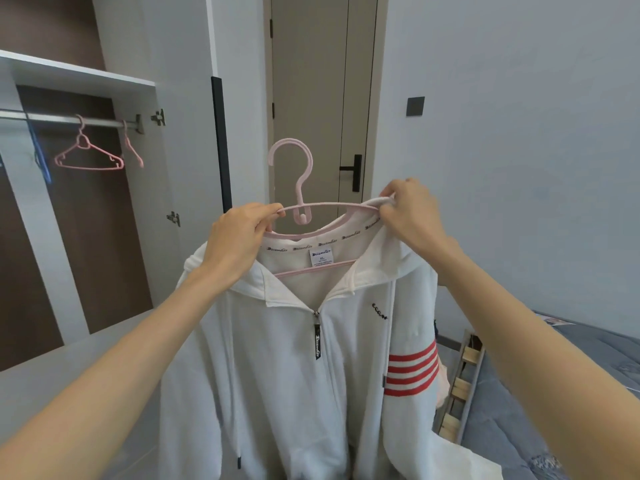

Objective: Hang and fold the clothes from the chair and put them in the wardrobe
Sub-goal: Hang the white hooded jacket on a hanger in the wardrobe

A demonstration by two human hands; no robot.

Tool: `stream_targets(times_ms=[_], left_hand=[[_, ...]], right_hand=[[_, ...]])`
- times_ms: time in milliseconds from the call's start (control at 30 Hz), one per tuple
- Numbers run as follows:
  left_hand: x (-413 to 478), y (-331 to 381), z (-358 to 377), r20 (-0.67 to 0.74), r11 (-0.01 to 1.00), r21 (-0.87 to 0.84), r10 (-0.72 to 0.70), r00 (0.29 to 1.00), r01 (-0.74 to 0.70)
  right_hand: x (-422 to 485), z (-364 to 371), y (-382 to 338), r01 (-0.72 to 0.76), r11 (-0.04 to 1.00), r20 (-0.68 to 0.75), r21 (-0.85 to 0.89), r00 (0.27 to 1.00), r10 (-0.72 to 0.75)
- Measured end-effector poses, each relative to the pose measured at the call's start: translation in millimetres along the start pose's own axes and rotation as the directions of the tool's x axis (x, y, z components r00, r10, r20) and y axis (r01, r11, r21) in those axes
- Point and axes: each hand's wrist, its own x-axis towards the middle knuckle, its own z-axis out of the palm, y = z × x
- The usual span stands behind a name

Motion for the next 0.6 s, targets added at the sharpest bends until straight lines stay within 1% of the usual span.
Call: stream_targets(times_ms=[100,200,267,333,367,433,500,600], left_hand=[[4.5,-2.1,-4.5,-0.020,1.000,-0.031,0.002,1.000,-0.003],[11.9,-5.9,-11.6,-0.071,0.992,-0.117,-0.053,0.996,0.044],[16.8,-9.7,-16.8,-0.095,0.990,-0.127,-0.076,0.993,0.063],[18.5,-11.8,-21.2,-0.116,0.990,-0.124,-0.082,0.990,0.067],[17.7,-11.9,-22.6,-0.125,0.991,-0.118,-0.077,0.989,0.063],[13.9,-10.7,-23.6,-0.142,0.994,-0.097,-0.064,0.988,0.051],[9.3,-8.4,-24.5,-0.156,0.997,-0.067,-0.054,0.986,0.044],[4.8,-6.7,-28.3,-0.152,0.999,-0.015,-0.050,0.987,0.048]], right_hand=[[10.0,-10.4,-22.0,0.005,0.996,-0.040,0.093,0.999,-0.001],[13.7,-16.0,-41.4,0.081,0.987,-0.066,0.137,0.995,-0.073],[16.7,-16.0,-47.2,0.127,0.981,-0.031,0.146,0.992,-0.124],[20.0,-14.3,-46.2,0.119,0.977,0.025,0.176,0.992,-0.125],[21.3,-12.9,-43.9,0.100,0.982,0.035,0.160,0.994,-0.106],[21.0,-9.9,-38.3,0.082,0.996,0.047,0.035,0.995,-0.084],[15.3,-6.9,-35.5,0.112,0.991,0.063,-0.067,0.992,-0.108],[8.5,-6.3,-35.4,0.142,0.985,0.113,-0.098,0.985,-0.131]])
